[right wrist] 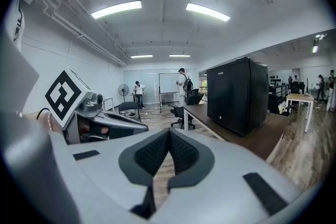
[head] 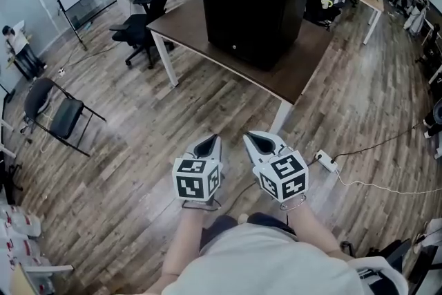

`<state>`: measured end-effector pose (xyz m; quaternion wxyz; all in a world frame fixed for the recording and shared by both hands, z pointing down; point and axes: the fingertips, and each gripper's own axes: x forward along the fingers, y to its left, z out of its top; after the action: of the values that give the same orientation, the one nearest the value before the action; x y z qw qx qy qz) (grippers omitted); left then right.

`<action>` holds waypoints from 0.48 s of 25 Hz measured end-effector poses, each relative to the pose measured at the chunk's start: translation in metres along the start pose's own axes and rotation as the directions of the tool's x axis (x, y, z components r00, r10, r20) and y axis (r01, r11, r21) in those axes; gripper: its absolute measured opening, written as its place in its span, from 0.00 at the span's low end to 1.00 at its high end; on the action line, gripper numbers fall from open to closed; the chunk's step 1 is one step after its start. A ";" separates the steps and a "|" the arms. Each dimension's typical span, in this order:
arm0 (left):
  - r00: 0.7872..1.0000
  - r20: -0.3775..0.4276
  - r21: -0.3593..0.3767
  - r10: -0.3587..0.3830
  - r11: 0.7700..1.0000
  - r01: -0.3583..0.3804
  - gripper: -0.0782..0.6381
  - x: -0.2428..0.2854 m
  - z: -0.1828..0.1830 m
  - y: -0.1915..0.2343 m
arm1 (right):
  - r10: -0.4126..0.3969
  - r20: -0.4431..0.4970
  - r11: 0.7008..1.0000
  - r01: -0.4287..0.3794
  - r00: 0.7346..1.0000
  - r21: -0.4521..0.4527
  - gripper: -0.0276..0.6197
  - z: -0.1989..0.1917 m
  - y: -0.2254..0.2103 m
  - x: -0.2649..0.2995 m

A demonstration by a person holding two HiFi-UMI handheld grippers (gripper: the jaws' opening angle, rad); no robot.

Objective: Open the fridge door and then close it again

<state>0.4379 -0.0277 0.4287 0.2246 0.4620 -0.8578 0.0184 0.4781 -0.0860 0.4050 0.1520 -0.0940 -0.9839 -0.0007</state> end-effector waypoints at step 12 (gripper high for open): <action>0.997 -0.060 -0.020 0.051 0.998 -0.052 0.12 0.013 -0.027 -0.013 | 0.046 -0.032 0.989 -0.041 0.998 0.143 0.04 -0.044 -0.028 -0.016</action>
<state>0.4525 -0.0387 0.4561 0.2546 0.4365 -0.8625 0.0287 0.5009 -0.1174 0.4432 0.1758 -0.1045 -0.9763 0.0711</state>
